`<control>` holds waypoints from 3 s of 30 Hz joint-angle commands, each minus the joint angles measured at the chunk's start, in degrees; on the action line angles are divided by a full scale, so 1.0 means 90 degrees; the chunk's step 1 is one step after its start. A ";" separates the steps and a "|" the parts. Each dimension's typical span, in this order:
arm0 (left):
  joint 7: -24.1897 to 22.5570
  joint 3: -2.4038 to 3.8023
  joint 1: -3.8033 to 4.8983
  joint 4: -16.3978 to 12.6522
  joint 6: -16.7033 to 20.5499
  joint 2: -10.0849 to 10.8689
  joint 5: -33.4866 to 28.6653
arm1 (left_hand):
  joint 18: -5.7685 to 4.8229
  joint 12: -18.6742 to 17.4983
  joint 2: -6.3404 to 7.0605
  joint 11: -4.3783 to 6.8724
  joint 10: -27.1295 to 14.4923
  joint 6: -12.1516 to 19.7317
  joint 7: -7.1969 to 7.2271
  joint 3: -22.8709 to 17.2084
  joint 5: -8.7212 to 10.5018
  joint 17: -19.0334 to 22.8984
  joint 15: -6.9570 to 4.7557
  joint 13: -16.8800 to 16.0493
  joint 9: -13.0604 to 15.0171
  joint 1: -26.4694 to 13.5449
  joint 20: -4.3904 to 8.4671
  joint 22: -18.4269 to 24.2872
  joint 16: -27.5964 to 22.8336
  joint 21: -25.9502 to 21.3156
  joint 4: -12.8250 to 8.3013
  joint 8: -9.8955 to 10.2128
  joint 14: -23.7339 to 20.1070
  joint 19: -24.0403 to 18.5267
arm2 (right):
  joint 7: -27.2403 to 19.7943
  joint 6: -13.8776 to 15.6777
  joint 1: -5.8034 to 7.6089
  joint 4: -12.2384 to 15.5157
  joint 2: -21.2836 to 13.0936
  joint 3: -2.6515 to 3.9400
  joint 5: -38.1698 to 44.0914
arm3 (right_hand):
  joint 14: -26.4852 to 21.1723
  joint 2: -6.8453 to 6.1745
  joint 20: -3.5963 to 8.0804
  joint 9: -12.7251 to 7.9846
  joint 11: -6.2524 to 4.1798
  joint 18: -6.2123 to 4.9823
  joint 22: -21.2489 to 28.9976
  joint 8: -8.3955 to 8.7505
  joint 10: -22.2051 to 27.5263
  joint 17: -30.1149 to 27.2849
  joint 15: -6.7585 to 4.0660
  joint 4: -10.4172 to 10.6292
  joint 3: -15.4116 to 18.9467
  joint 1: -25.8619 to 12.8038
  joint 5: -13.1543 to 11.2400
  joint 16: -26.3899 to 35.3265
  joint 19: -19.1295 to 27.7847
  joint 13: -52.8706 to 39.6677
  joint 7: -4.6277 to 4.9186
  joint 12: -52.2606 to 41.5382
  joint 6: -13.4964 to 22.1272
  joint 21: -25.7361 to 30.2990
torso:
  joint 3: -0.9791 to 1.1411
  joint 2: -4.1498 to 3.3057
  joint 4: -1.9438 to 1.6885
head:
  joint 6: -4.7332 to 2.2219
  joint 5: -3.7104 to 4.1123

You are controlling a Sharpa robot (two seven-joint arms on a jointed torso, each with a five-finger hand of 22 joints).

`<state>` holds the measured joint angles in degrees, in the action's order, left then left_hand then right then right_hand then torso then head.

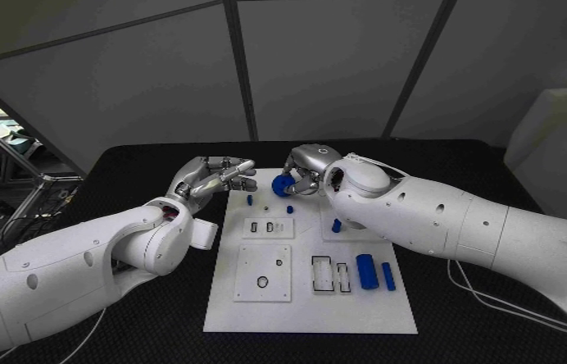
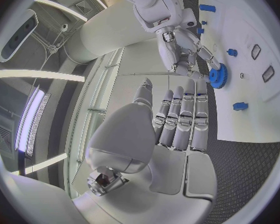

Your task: Assemble the parts on the task board

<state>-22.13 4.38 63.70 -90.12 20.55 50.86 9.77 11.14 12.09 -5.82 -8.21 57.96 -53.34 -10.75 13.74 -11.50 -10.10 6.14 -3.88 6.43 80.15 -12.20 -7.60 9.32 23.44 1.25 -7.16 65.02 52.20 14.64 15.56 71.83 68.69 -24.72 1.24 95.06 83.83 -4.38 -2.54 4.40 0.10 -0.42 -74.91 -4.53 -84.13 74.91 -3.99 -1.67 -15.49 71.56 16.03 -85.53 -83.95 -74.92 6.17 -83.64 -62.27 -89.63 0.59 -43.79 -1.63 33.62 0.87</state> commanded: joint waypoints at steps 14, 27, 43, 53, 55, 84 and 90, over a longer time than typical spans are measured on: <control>0.0002 0.0007 0.0012 -0.0007 -0.0081 0.0005 -0.0003 | -0.0076 -0.0043 -0.0073 -0.0046 -0.0001 0.0002 -0.0041 0.0012 0.0050 -0.0015 0.0003 0.0005 -0.0009 0.0020 -0.0016 0.0014 -0.0032 -0.0032 -0.0038 0.0045 -0.0035 -0.0025 | 0.0159 -0.0307 0.0013 -0.0158 0.0087 -0.0001 0.0090 | 0.0425 -0.0345 -0.0156 0.0157 0.0188 0.0046 -0.1677 0.0113 -0.0146 0.0415 0.0174 0.0162 0.0178 -0.0530 -0.0148 0.0037 -0.0673 -0.0661 0.0051 0.0302 0.0758 -0.0041 | 0.0002 0.0000 -0.0002 | 0.0017 0.0007; 0.0014 0.0007 0.0012 -0.0005 -0.0072 0.0014 -0.0003 | -0.0076 -0.0046 -0.0073 -0.0047 0.0000 0.0003 -0.0042 0.0015 0.0052 -0.0016 0.0003 0.0005 -0.0009 0.0019 -0.0016 0.0016 -0.0035 -0.0033 -0.0039 0.0048 -0.0034 -0.0025 | 0.0094 -0.0403 0.0013 -0.0132 0.0012 -0.0002 -0.0208 | 0.0442 -0.0289 -0.0177 0.0104 0.0181 0.0046 -0.1677 0.0070 -0.0160 0.0500 0.0180 0.0594 0.0276 -0.0846 -0.0063 0.0003 -0.0673 -0.0694 0.0036 0.0276 0.0663 -0.0041 | 0.0003 0.0003 -0.0002 | 0.0012 -0.0012; 0.0006 0.0006 0.0012 -0.0017 -0.0061 0.0109 -0.0003 | -0.0075 -0.0051 -0.0077 -0.0048 0.0000 0.0003 -0.0044 0.0020 0.0056 -0.0020 0.0003 0.0004 -0.0010 0.0017 -0.0017 0.0019 -0.0040 -0.0036 -0.0042 0.0053 -0.0033 -0.0023 | -0.1744 0.0817 0.0011 0.0830 -0.1758 0.0000 -0.2641 | 0.0388 -0.0386 -0.0156 0.0055 0.0161 0.0031 -0.1612 0.0080 -0.0085 0.0301 0.0161 0.0365 0.0094 -0.0234 -0.0088 0.0109 -0.0631 -0.0567 0.0022 0.0424 0.0510 -0.0013 | 0.0017 0.0037 0.0098 | -0.0036 -0.0029; 0.0004 0.0006 0.0010 0.0024 -0.0082 0.0075 -0.0003 | -0.0075 -0.0053 -0.0079 -0.0047 0.0003 0.0001 -0.0043 0.0021 0.0056 -0.0022 0.0003 0.0004 -0.0009 0.0019 -0.0017 0.0021 -0.0042 -0.0038 -0.0046 0.0053 -0.0032 -0.0022 | -0.2479 0.0247 0.0003 0.0705 -0.2700 -0.0005 -0.3642 | 0.0327 -0.0574 -0.0127 0.0019 0.0112 -0.0058 -0.1247 0.0084 0.0071 0.0067 0.0124 -0.0177 -0.0088 0.0325 -0.0160 0.0262 -0.0396 -0.0304 -0.0024 0.0730 0.0366 0.0157 | 0.0051 0.0048 0.0147 | -0.0026 0.0244; 0.0007 0.0006 0.0010 0.0038 -0.0092 0.0065 -0.0003 | -0.0075 -0.0053 -0.0079 -0.0047 0.0003 0.0001 -0.0043 0.0021 0.0056 -0.0022 0.0003 0.0004 -0.0009 0.0019 -0.0017 0.0021 -0.0042 -0.0038 -0.0046 0.0053 -0.0032 -0.0022 | -0.2504 0.0224 -0.0014 0.0625 -0.2757 -0.0005 -0.3676 | 0.0328 -0.0578 -0.0122 0.0012 0.0104 -0.0058 -0.1243 0.0089 0.0073 0.0070 0.0120 -0.0214 -0.0106 0.0353 -0.0159 0.0265 -0.0394 -0.0298 -0.0030 0.0739 0.0371 0.0160 | 0.0056 0.0044 0.0153 | -0.0030 0.0267; 0.0044 0.0005 0.0005 0.0217 -0.0156 -0.0028 -0.0046 | -0.0075 -0.0053 -0.0080 -0.0047 0.0004 0.0000 -0.0043 0.0021 0.0057 -0.0023 0.0003 0.0003 -0.0009 0.0019 -0.0017 0.0021 -0.0042 -0.0038 -0.0047 0.0053 -0.0031 -0.0021 | -0.2428 -0.0290 -0.0212 -0.0049 -0.2519 -0.0006 -0.3590 | 0.0356 -0.0563 -0.0145 -0.0045 0.0164 -0.0059 -0.1238 0.0094 0.0054 0.0156 0.0159 -0.0314 -0.0118 0.0288 -0.0165 0.0242 -0.0393 -0.0308 0.0037 0.0735 0.0509 0.0169 | 0.0032 0.0046 0.0101 | 0.0063 0.0230; 0.0045 0.0005 0.0005 0.0221 -0.0154 -0.0028 -0.0047 | -0.0075 -0.0053 -0.0080 -0.0047 0.0004 0.0000 -0.0043 0.0021 0.0057 -0.0023 0.0003 0.0003 -0.0009 0.0019 -0.0017 0.0021 -0.0042 -0.0038 -0.0047 0.0053 -0.0031 -0.0021 | -0.2367 -0.0365 -0.0217 -0.0105 -0.2481 -0.0006 -0.3500 | 0.0363 -0.0536 -0.0148 -0.0041 0.0162 -0.0056 -0.1252 0.0081 0.0044 0.0180 0.0159 -0.0303 -0.0116 0.0248 -0.0165 0.0232 -0.0403 -0.0322 0.0033 0.0719 0.0480 0.0163 | 0.0035 0.0047 0.0109 | 0.0056 0.0235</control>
<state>-21.61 4.36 63.67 -88.09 19.80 50.64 9.53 11.13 11.88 -6.12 -8.21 57.96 -53.34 -10.75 13.90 -11.23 -10.21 6.14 -3.88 6.43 80.46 -12.20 -7.49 9.32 23.44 1.09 -6.97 65.02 52.20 -6.65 13.55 69.79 67.79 -47.13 1.16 62.74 84.14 -9.16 -3.59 4.05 1.23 -0.42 -74.90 -3.61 -83.62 74.92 -2.66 -4.42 -16.53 74.32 14.76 -83.31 -83.97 -74.92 6.51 -76.92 -57.85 -88.25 0.90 -43.38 -0.70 34.18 2.89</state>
